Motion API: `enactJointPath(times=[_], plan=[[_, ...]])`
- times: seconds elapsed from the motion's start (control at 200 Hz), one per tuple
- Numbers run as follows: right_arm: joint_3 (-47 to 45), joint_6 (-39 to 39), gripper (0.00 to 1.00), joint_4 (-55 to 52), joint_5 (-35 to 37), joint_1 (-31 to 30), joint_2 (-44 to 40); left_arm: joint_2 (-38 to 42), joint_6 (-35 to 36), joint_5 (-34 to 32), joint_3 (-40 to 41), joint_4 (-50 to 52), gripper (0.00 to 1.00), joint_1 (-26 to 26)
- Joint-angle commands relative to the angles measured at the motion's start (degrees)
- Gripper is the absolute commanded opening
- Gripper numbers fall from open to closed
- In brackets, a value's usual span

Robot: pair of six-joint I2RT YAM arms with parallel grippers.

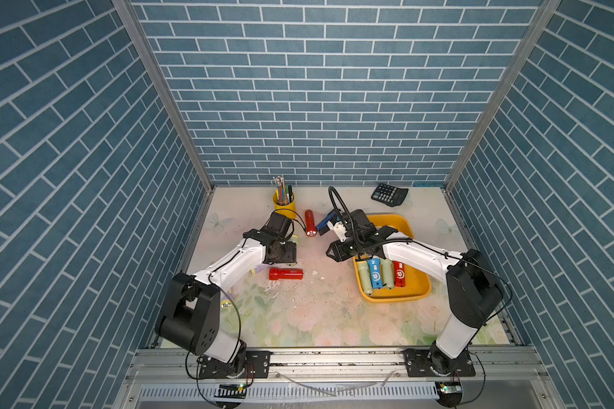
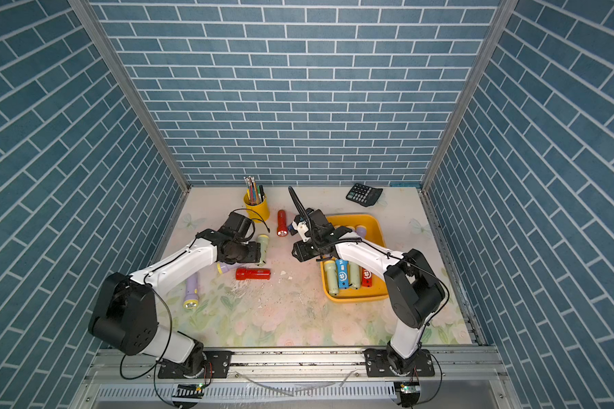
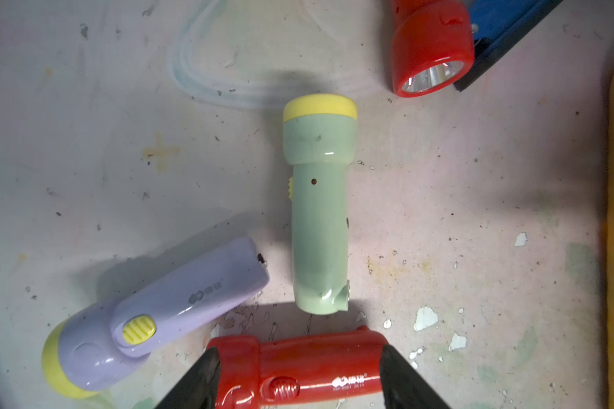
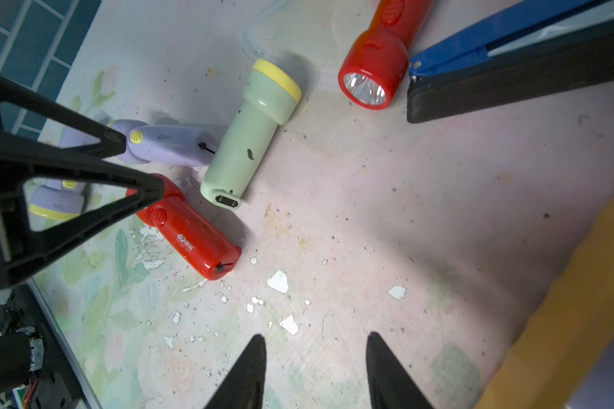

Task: Put the flashlights into the storage boxes
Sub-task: Pick up the flashlight from the center of the board.

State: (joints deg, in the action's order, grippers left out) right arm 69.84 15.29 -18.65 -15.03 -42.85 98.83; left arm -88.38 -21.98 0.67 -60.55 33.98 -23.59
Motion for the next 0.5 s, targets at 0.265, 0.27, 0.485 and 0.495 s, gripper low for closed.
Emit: enactJointPath(times=[0.265,0.27,0.485,0.495], plan=[[-4.17,2.98,0.48,1.94,2.28,0.23,-3.55,-9.99,1.25,1.51,-3.93,-0.32,0.64,-1.37],[-4.18,2.99,0.48,1.95,2.24,0.23,-3.55,-10.11,1.29,1.52,-3.99,-0.32,0.64,-1.37],[-5.05,3.26,0.48,2.89,2.87,0.42,-4.29,-13.93,1.91,1.01,-6.3,-1.37,0.58,-1.37],[-5.11,3.26,0.48,2.85,2.96,0.4,-4.29,-14.08,2.04,1.0,-6.43,-1.44,0.58,-1.37]])
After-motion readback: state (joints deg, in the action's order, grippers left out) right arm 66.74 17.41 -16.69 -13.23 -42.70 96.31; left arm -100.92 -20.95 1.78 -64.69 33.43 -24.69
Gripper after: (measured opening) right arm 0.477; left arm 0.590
